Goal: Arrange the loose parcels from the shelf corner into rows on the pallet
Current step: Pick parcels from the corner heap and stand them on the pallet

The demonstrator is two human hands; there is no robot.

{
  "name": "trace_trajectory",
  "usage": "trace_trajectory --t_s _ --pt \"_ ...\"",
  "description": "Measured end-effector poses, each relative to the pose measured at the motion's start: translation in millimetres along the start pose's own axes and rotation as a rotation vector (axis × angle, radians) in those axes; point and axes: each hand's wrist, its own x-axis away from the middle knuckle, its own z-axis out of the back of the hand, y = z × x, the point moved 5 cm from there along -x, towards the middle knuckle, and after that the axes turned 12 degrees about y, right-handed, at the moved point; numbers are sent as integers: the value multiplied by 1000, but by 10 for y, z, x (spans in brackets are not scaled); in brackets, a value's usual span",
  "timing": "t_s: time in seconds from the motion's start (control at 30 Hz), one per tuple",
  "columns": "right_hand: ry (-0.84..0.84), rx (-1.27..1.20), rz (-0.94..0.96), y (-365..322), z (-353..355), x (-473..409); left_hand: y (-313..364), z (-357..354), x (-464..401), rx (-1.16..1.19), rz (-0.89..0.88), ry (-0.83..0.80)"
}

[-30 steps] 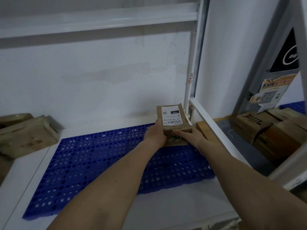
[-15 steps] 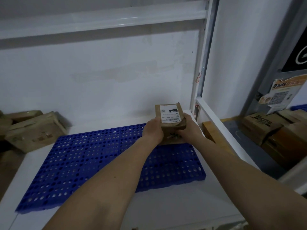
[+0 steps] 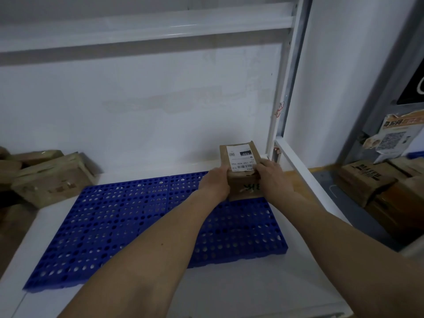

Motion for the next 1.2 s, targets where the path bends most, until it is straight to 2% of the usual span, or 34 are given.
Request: trace_trajectory --t_s 0.2,0.37,0.67,0.93,1.2 --pt "-26 253 50 -137 150 -73 -121 131 76 -123 -14 -85" --pt "-6 224 152 -499 216 -148 -423 496 161 -256 50 -86" --pt "-85 -4 492 -1979 79 -25 -1468 1368 790 -322 289 -28" --pt "-182 -113 609 -3358 43 354 -2431 2133 1684 -340 443 83" --pt "-210 -212 699 -4908 38 956 -3463 2980 2728 -319 610 195"
